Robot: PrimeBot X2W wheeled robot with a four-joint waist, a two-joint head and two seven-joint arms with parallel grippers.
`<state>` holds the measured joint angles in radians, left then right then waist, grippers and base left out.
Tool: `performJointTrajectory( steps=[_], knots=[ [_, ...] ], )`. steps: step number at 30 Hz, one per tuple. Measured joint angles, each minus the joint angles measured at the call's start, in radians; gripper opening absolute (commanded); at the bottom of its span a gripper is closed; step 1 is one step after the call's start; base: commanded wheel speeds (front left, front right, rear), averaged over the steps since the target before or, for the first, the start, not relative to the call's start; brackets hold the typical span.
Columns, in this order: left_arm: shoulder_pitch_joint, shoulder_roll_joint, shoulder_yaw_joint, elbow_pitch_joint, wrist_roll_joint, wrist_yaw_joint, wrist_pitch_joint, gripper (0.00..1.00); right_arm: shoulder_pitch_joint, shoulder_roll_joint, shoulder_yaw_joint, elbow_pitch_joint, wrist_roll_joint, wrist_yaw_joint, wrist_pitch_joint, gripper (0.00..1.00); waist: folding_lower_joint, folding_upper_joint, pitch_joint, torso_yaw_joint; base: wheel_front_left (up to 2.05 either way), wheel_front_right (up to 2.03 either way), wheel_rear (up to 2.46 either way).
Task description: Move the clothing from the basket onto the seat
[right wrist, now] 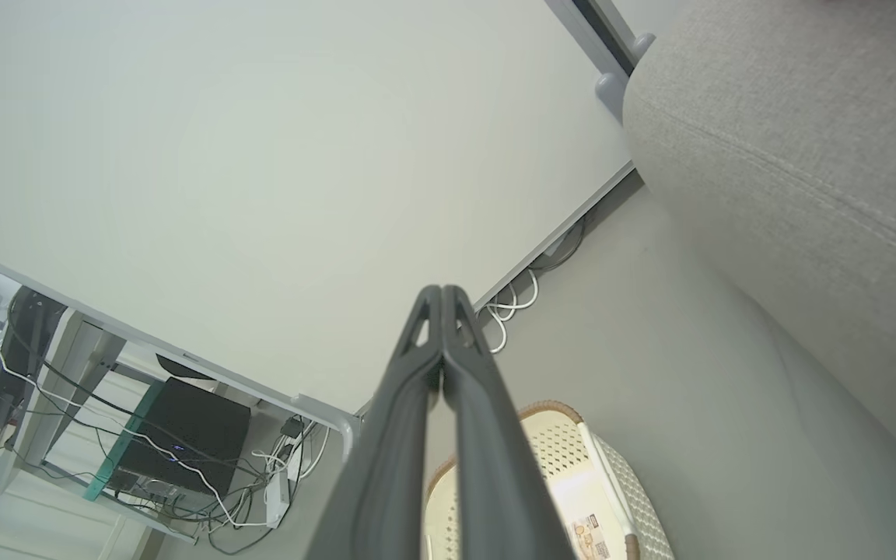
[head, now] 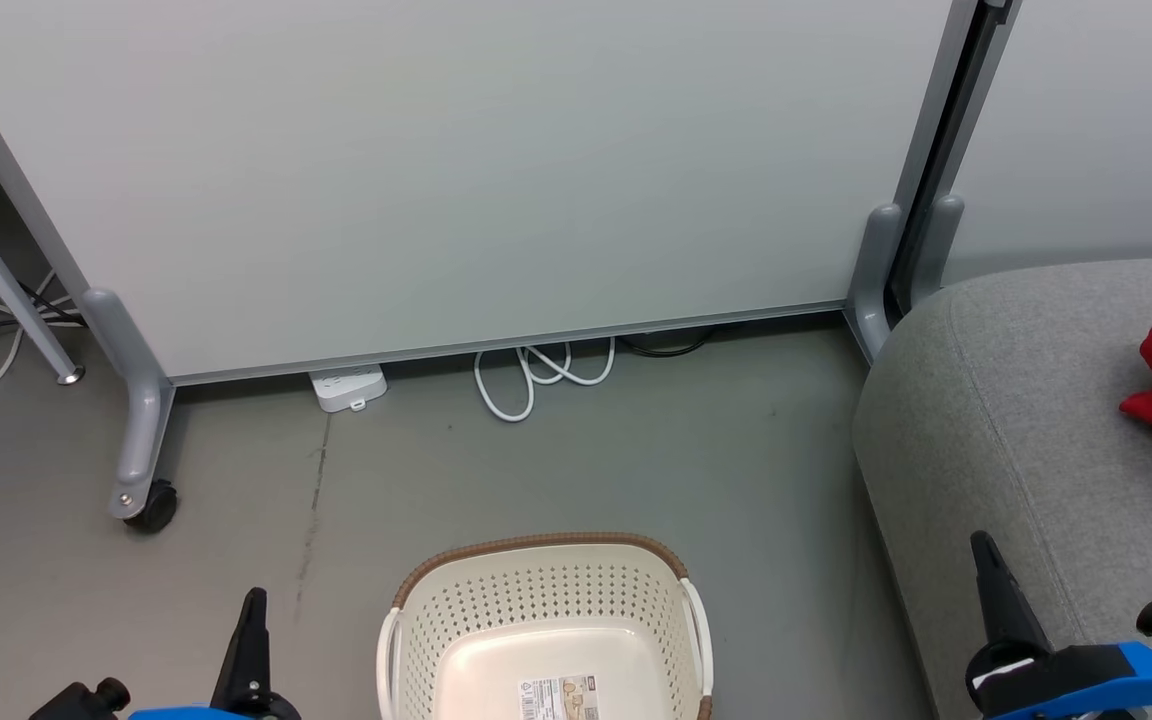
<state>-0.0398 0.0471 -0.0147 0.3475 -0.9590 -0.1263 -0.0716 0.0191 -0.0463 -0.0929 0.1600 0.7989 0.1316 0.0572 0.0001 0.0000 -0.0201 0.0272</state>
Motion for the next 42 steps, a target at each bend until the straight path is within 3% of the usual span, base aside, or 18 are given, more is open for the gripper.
performJointTrajectory(
  steps=[42],
  knots=[
    [-0.039, 0.000, 0.076, -0.061, -0.392, 0.000, 0.113, 0.00, -0.075, -0.001, -0.012, 0.052, 0.487, 0.000, 0.032, 0.00, -0.0001, 0.0000, 0.012, -0.014, 0.00, 0.00, 0.00]
  ],
)
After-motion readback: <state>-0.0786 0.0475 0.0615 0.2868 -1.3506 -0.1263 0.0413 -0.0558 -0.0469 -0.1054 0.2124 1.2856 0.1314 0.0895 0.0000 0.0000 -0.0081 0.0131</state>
